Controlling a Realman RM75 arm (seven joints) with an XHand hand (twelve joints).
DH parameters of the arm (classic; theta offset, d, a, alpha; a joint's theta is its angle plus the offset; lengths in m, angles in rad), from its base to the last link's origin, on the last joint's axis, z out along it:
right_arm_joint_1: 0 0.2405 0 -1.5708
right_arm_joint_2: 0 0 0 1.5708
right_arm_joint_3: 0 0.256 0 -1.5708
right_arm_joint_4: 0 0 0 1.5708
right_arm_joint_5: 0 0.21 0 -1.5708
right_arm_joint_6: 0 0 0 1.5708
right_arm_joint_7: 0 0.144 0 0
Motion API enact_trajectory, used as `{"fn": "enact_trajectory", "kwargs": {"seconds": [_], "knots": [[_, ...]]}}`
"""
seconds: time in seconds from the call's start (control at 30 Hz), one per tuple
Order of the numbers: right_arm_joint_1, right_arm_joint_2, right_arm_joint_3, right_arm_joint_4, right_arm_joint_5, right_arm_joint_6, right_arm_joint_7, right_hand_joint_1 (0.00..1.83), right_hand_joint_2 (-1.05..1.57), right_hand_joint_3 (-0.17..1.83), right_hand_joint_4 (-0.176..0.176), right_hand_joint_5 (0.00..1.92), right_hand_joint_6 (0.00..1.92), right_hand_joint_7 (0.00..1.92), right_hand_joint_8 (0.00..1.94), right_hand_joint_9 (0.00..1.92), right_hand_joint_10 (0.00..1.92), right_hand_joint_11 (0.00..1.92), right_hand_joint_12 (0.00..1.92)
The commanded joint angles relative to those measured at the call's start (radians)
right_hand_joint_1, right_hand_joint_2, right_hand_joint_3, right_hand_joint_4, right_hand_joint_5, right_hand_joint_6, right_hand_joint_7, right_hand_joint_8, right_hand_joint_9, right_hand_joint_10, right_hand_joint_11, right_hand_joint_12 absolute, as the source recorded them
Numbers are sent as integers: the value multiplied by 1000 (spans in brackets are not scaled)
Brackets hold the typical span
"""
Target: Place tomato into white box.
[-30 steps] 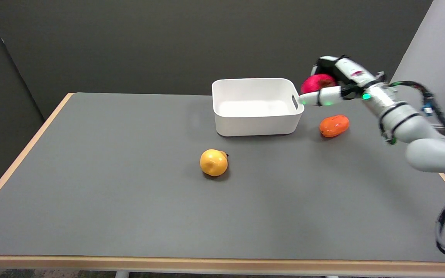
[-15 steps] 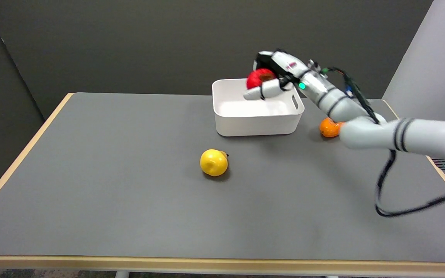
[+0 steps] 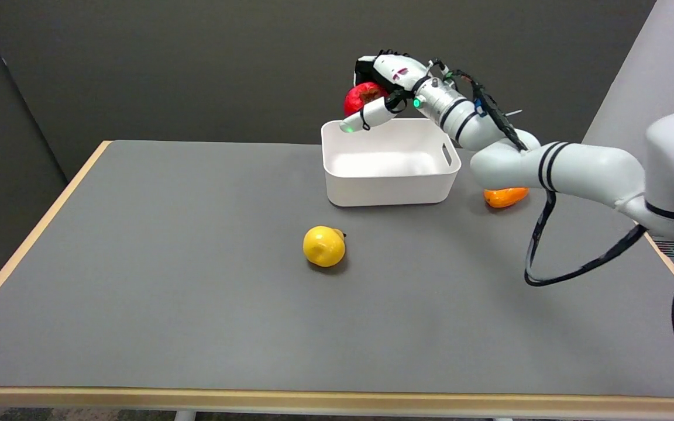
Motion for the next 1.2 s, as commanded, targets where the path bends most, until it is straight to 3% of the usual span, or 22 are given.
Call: {"fn": "enact_trajectory", "kwargs": {"seconds": [0.03, 0.4, 0.47, 0.5, 0.57, 0.6, 0.63, 0.77, 0.9, 1.2], "knots": [[-5, -123, -39, 255, 32, -105, -65, 1114, 1319, 112, -176, 513, 1679, 562, 1693, 710, 1695, 690, 1773], [-33, -101, -39, 235, 38, -138, -111, 1115, 1318, 115, -176, 511, 1678, 562, 1687, 709, 1679, 663, 1738], [-37, -95, -38, 227, 40, -138, -109, 913, 857, 861, 100, 266, 1161, 549, 888, 545, 1231, 376, 1479], [-38, -91, -34, 218, 43, -138, -109, 875, 826, 894, 112, 248, 1012, 510, 753, 496, 1117, 335, 1422], [-40, -88, -23, 208, 43, -137, -107, 773, 780, 922, 114, 213, 718, 408, 529, 392, 901, 263, 1304], [-42, -87, -19, 206, 43, -135, -104, 531, 691, 991, 104, 128, 396, 232, 361, 246, 685, 174, 1132], [-43, -86, -16, 204, 43, -133, -104, 423, 660, 997, 99, 78, 277, 151, 281, 180, 579, 121, 1078], [-44, -84, -15, 195, 43, -129, -104, 289, 611, 993, 95, 39, 162, 79, 210, 97, 537, 89, 1001], [-46, -74, -15, 185, 43, -128, -104, 216, 608, 1005, 93, -1, 197, 6, 193, 33, 481, 54, 938], [-58, 14, 21, 33, 51, -86, -102, 236, 604, 1009, 89, 6, 152, -1, 148, 18, 431, 33, 911]]}}
